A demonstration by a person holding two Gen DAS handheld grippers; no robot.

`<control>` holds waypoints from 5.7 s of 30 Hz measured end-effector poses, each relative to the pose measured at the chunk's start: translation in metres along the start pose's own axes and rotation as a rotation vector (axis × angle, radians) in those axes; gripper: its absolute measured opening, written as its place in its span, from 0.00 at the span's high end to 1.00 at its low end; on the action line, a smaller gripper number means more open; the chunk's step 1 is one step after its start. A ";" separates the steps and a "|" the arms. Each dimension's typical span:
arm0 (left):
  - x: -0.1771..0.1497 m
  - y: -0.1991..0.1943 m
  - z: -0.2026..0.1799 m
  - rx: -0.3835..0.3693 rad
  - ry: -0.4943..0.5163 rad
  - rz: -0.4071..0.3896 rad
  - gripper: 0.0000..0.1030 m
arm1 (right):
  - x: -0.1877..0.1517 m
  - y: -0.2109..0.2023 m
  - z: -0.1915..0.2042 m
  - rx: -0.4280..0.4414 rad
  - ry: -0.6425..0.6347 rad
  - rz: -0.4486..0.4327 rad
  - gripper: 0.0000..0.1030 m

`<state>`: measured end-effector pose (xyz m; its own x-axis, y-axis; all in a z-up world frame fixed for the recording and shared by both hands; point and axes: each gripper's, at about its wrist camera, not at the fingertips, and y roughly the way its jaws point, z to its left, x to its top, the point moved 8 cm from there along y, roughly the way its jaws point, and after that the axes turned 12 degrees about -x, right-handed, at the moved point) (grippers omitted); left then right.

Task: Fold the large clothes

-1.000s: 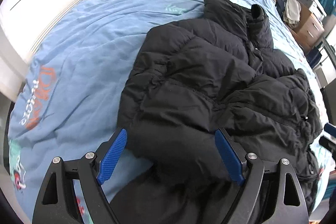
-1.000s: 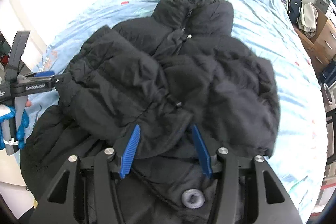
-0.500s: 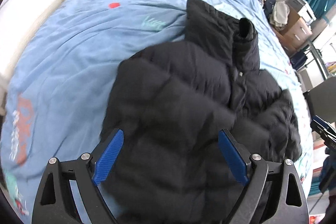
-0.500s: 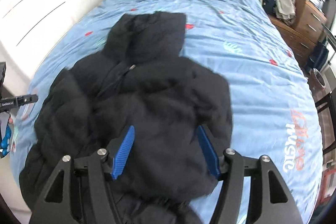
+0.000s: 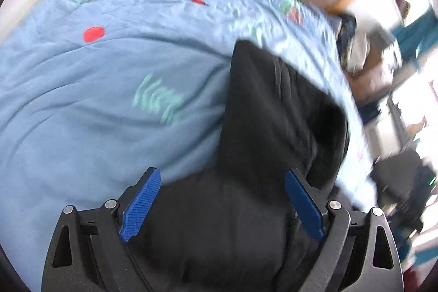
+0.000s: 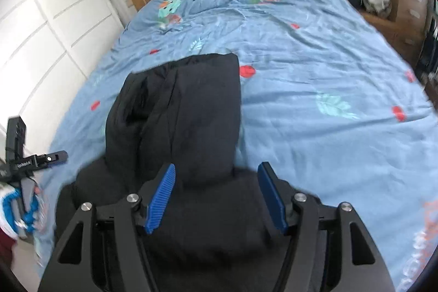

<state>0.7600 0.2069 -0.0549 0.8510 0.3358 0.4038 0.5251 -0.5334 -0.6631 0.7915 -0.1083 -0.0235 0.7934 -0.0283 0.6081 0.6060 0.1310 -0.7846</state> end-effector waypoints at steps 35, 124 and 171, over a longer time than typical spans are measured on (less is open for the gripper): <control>0.044 0.131 0.006 0.025 -0.111 0.054 0.84 | 0.081 0.152 0.033 -0.041 0.093 0.036 0.81; -0.167 -0.057 -0.115 -0.025 0.277 0.074 0.25 | -0.109 -0.137 0.077 0.071 -0.198 0.022 0.56; -0.211 -0.101 -0.074 0.115 0.363 0.019 0.01 | -0.171 -0.143 0.051 0.031 -0.393 0.061 0.47</control>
<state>0.5279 0.1327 -0.0265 0.8186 0.0191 0.5741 0.5225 -0.4398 -0.7305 0.5661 -0.0718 -0.0095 0.7417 0.3607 0.5655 0.5519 0.1509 -0.8201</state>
